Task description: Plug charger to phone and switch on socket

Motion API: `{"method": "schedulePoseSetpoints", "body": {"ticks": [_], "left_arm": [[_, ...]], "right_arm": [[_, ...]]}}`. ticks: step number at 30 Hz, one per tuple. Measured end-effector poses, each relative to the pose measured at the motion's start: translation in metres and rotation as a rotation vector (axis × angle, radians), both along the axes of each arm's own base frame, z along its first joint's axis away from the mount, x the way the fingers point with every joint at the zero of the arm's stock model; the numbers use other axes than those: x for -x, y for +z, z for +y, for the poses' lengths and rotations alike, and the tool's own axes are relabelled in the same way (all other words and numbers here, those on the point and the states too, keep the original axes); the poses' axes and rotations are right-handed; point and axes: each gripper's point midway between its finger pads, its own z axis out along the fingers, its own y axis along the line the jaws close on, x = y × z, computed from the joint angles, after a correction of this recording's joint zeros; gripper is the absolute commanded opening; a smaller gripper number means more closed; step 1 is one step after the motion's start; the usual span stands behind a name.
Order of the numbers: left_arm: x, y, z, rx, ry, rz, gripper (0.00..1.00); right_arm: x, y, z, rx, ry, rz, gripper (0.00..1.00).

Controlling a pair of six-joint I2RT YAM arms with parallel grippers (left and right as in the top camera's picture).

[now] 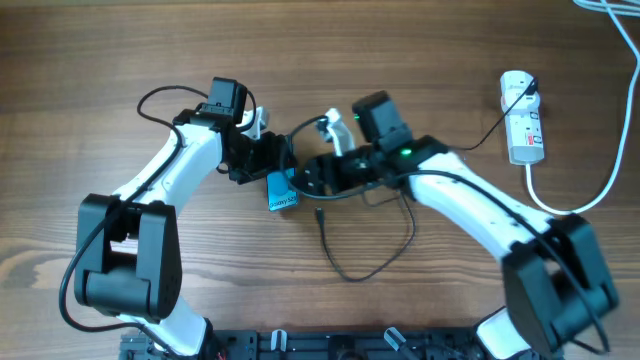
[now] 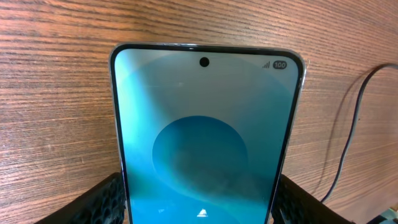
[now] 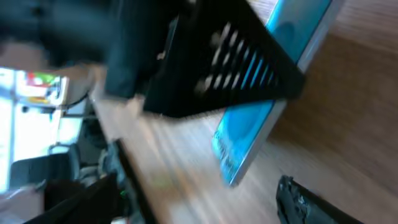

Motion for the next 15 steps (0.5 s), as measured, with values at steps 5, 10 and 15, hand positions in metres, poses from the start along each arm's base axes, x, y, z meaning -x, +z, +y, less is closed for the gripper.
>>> {"method": "schedulePoseSetpoints", "body": {"ticks": [5,10,15], "left_arm": [[0.0,0.0,0.0,0.0,-0.003,-0.002,0.68],[-0.001,0.0,0.0,0.0,-0.003,-0.006,0.68],[-0.002,0.0,0.0,0.001,-0.003,-0.008,0.69]], "right_arm": [[-0.012,-0.047,0.015,0.038,-0.048,0.047,0.8],[-0.016,-0.073,0.017,0.06,-0.069,0.081,0.51],[-0.017,-0.07,0.023,0.041,-0.09,0.097,0.22]]}}
